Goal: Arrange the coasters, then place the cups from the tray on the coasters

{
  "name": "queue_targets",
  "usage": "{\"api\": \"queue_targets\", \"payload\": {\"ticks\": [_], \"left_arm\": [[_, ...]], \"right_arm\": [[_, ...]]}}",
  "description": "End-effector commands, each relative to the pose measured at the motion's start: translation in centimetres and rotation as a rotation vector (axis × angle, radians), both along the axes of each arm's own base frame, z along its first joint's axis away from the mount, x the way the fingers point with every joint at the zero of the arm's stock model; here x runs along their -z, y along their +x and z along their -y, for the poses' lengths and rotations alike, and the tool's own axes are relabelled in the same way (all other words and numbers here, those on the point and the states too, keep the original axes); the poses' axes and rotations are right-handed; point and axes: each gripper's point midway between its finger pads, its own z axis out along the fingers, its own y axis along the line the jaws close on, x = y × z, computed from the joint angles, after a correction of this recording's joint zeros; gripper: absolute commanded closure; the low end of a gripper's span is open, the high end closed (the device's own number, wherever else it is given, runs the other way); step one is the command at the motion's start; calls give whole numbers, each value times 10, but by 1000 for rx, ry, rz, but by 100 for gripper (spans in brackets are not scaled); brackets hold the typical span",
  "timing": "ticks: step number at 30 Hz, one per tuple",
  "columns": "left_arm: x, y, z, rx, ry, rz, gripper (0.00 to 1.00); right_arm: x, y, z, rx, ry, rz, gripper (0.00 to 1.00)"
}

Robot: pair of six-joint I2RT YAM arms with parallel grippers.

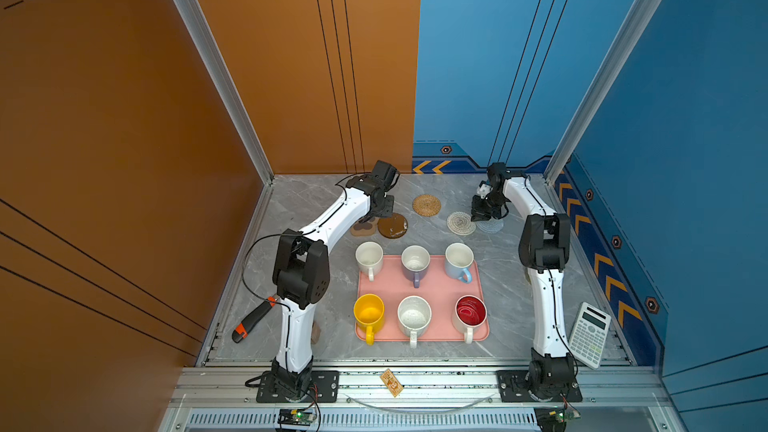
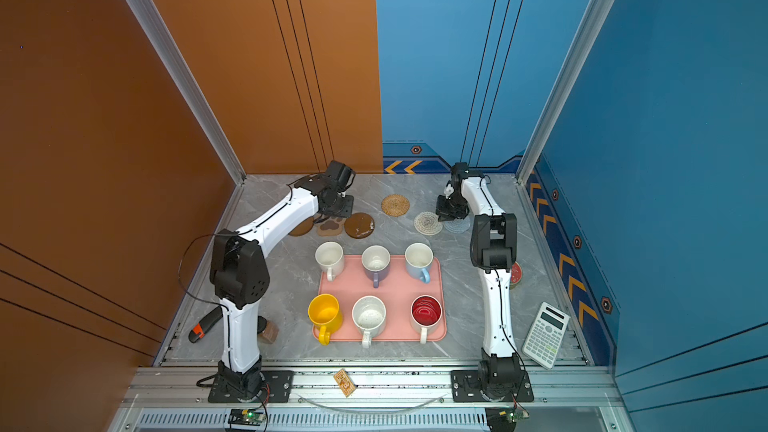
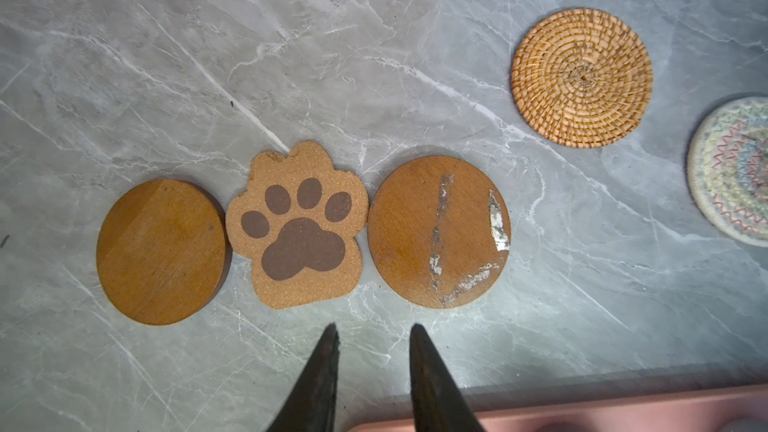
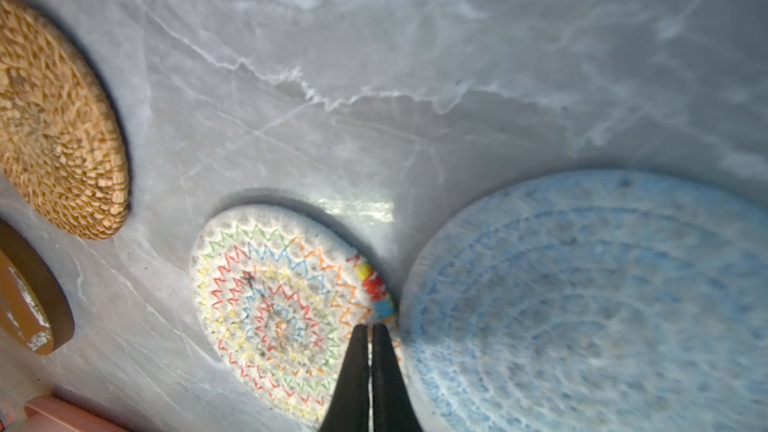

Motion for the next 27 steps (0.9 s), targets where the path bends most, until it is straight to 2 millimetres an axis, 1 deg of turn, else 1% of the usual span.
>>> {"api": "queue_targets", "payload": {"ticks": [1,3,6,14,19,23,27], "left_arm": [[-16,-6,-5,-16,7,31,69],[-17,-8,-5,-18,10,32,69],[-18,-10,-6,-19,11,33,69],[-16,-14,-8,-23,18,28,69],[-16,-16,-9,-26,20,27,69],[-16,-17,-10,-26,23,26,69],[-17,-18,-10,-27,22,30,69]], "right_arm": [[-36,5,17,47,-18,71,95],[-30,0,26,56,-45,52,95],[-22,-8,34,57,-87,28,95],[-1,-23,43,48,-123,-33,95],[6,-32,47,42,-148,-58,95],[7,-41,50,35,-163,-72,94],[8,-45,47,33,-157,-76,94]]}}
